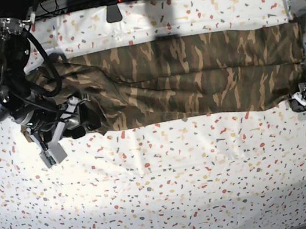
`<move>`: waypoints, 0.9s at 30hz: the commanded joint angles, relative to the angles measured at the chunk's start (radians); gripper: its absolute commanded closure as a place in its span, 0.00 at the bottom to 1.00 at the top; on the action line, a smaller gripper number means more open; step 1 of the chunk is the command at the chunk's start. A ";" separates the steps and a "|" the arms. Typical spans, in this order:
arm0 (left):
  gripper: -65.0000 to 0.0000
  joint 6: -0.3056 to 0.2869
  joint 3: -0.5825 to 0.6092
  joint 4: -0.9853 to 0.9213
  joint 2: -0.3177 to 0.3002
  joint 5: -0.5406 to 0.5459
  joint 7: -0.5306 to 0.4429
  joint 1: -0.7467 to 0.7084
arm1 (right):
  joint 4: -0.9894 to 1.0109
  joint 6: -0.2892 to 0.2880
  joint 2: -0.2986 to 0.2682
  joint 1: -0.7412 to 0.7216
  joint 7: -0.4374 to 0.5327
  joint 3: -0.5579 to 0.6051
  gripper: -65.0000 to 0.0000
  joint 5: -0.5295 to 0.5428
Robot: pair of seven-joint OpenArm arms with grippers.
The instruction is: Fold the T-shirt properly
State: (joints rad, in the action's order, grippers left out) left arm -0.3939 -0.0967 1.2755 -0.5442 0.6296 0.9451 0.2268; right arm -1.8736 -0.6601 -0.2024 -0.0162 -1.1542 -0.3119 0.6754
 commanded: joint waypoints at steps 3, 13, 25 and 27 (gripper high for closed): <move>1.00 -0.003 -0.006 0.105 -0.056 0.011 0.008 -0.045 | -0.019 -0.006 -0.008 -0.017 0.018 -0.002 0.58 0.009; 1.00 0.000 -0.007 0.438 -0.187 0.006 0.077 -0.305 | -0.019 -0.006 -0.008 -0.017 0.021 -0.002 0.58 0.009; 1.00 0.000 -0.008 0.472 -0.203 -0.090 0.080 -0.484 | -0.019 -0.006 -0.008 -0.017 0.021 -0.002 0.58 0.009; 1.00 0.001 -0.008 0.472 -0.222 -0.090 0.080 -0.508 | -0.019 -0.006 -0.008 -0.017 0.021 -0.002 0.58 0.009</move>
State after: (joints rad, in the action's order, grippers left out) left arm -0.3965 -0.0925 1.7329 -0.7406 0.5423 1.0256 -0.2882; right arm -1.8736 -0.6601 -0.2020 -0.0166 -1.1538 -0.3119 0.6651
